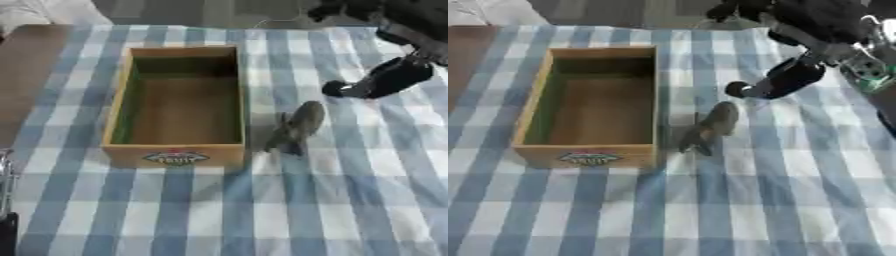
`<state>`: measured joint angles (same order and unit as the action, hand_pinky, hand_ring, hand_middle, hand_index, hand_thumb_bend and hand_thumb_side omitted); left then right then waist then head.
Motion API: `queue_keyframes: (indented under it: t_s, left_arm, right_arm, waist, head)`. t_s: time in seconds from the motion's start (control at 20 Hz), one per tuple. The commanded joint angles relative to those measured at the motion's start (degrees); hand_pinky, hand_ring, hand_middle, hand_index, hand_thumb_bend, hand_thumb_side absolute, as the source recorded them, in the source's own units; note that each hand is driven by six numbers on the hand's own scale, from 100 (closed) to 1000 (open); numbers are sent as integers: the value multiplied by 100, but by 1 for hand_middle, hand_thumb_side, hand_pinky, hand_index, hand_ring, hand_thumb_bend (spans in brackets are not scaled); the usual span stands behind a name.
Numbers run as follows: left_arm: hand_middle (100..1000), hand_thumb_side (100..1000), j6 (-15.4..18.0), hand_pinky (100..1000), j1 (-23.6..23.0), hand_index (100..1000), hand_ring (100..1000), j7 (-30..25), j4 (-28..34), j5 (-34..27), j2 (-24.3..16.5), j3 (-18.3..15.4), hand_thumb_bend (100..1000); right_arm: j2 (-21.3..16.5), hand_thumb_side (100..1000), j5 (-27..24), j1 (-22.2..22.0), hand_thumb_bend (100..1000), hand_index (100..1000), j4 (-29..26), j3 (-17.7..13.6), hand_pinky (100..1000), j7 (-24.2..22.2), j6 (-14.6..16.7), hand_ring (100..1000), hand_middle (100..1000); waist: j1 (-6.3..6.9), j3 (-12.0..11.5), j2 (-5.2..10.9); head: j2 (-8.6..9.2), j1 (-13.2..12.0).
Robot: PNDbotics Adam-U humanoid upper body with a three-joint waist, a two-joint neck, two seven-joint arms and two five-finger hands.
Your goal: Pick up objects on the table and place them in the box.
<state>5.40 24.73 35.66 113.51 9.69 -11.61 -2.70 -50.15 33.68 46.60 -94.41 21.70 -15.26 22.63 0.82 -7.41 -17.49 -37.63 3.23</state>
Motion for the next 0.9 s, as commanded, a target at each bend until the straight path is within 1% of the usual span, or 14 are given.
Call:
queue_keyframes:
  t_s: [0.05, 0.15, 0.2, 0.35, 0.4, 0.55, 0.65, 0.75, 0.9]
  left_arm:
    - [777, 622, 10, 822, 59, 732, 830, -25, 108, -19, -118, 8, 100]
    - [777, 622, 9, 822, 57, 732, 830, -23, 108, -18, -118, 6, 100]
    - [777, 622, 10, 822, 62, 732, 831, -28, 108, -19, -120, 12, 100]
    - [777, 621, 9, 822, 67, 732, 831, -43, 108, -25, -119, 23, 100]
    - [777, 621, 8, 822, 65, 732, 831, -45, 108, -25, -119, 22, 100]
    - [778, 621, 1, 822, 55, 732, 831, -49, 108, -26, -118, 20, 100]
    - [778, 621, -2, 822, 54, 731, 832, -54, 108, -27, -116, 19, 100]
    - [778, 621, -6, 823, 53, 731, 832, -59, 108, -29, -113, 19, 100]
    - [778, 621, -10, 823, 52, 731, 832, -64, 108, -33, -108, 18, 100]
  right_arm:
    - [-96, 227, 92, 153, 563, 988, 181, -65, 887, -302, 298, 927, 770]
    - [-73, 227, 73, 185, 563, 988, 266, -139, 887, -485, 459, 927, 770]
    - [-98, 158, 82, 173, 590, 1000, 319, -130, 909, -574, 524, 948, 800]
    - [-132, 127, 238, 243, 581, 1000, 602, 115, 925, -824, 755, 962, 835]
    - [-121, 136, 302, 285, 574, 1000, 702, 159, 929, -907, 835, 966, 847]
    - [-63, 123, 432, 384, 573, 1000, 915, 187, 935, -1171, 1024, 975, 879]
    - [-16, 114, 420, 422, 570, 1000, 998, 210, 934, -1364, 1089, 976, 898]
    - [21, 118, 349, 448, 562, 1000, 1025, 238, 935, -1560, 1113, 980, 938]
    - [50, 113, 182, 445, 561, 1000, 973, 285, 931, -1843, 1097, 974, 942]
  waist:
    - [-7, -3, 140]
    - [-5, 1, 142]
    - [-11, -14, 136]
    - [-8, -25, 133]
    - [-6, -23, 133]
    - [0, -16, 134]
    - [5, -11, 134]
    - [9, -8, 132]
    - [13, -8, 123]
  head:
    - [62, 5]
    - [62, 0]
    - [73, 11]
    - [82, 22]
    - [79, 21]
    - [77, 23]
    - [80, 30]
    - [84, 34]
    - [87, 39]
